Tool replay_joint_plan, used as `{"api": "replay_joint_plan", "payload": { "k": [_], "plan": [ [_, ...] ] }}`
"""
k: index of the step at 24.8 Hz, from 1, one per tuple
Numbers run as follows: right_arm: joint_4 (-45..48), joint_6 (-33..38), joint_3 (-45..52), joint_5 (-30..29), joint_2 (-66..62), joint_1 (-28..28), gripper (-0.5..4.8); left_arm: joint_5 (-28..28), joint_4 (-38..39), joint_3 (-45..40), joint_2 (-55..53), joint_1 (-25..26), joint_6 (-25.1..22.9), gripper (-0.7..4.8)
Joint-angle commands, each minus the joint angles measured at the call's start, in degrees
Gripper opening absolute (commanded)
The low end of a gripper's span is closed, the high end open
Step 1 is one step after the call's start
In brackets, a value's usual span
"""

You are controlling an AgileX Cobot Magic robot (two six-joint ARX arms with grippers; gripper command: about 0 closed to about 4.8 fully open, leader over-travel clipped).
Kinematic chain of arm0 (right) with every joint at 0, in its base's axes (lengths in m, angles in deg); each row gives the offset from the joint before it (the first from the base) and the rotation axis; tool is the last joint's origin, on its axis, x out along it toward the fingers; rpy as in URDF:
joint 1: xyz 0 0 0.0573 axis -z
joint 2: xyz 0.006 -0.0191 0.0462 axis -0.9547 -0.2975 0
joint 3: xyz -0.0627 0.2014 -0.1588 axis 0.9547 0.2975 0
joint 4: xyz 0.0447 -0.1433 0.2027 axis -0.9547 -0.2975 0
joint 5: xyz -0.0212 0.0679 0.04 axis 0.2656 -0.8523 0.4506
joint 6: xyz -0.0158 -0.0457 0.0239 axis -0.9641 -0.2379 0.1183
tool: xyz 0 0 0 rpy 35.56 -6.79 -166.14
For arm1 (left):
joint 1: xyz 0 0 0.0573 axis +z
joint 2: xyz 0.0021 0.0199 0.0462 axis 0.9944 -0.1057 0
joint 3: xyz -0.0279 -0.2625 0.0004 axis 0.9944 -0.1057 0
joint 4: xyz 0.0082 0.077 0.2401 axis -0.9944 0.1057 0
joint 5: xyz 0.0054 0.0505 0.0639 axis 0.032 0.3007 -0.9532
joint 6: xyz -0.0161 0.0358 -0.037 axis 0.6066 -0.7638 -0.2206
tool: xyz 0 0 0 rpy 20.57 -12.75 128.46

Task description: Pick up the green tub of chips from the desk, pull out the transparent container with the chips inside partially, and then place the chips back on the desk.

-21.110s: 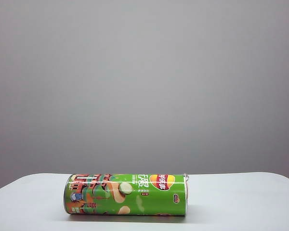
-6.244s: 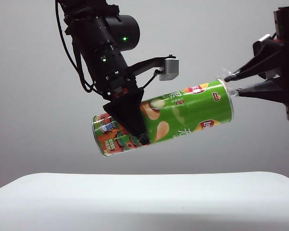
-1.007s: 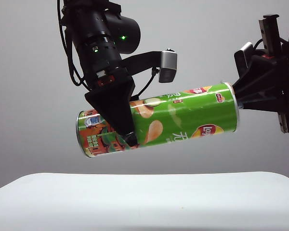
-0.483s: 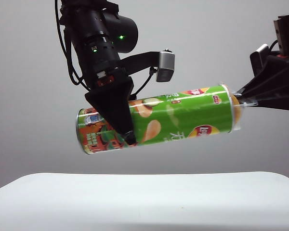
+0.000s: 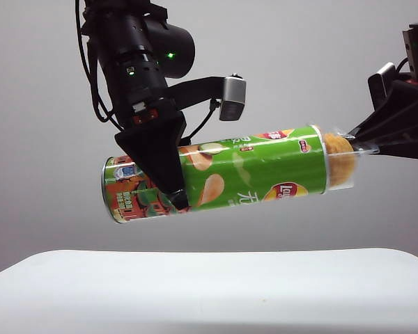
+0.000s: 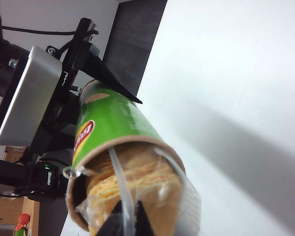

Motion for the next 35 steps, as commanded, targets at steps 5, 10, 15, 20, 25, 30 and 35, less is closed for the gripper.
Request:
{"api": "replay_joint_plan", "payload": {
  "k": [5,10,15,20,25,30,35],
  "plan": [
    [1.1,-0.8,-0.2,-0.1,0.2,1.2,-0.04,-0.7,3.1,0.1,0.5,1.1,-0.5,3.09],
    [1.2,-0.8,-0.2,-0.1,0.2,1.8,-0.04,-0.4,3.1,0.1,0.5,1.4,-0.5,3.09],
    [2.2,-0.8,-0.2,-0.1,0.2,1.9,0.04,0.5,2.3,0.1,0.5,1.4,-0.5,3.07],
    [6.1,-0.6,-0.3,-5.8,0.4,3.8,1.22,0.6,2.1,0.1,0.5,1.6,-0.6,2.99],
    [7.5,1.0,-0.3,-6.5,1.0,7.9,1.23,-0.7,1.7,0.1,0.4,2.3,-0.2,2.99],
    [7.3,1.2,-0.3,-5.9,4.0,11.9,1.28,-0.8,0.2,0.0,0.3,3.1,0.4,2.98],
    [6.5,1.2,-0.3,6.0,13.6,12.4,1.27,-1.9,-2.3,0.0,0.2,3.8,0.5,2.95]
  ]
}}
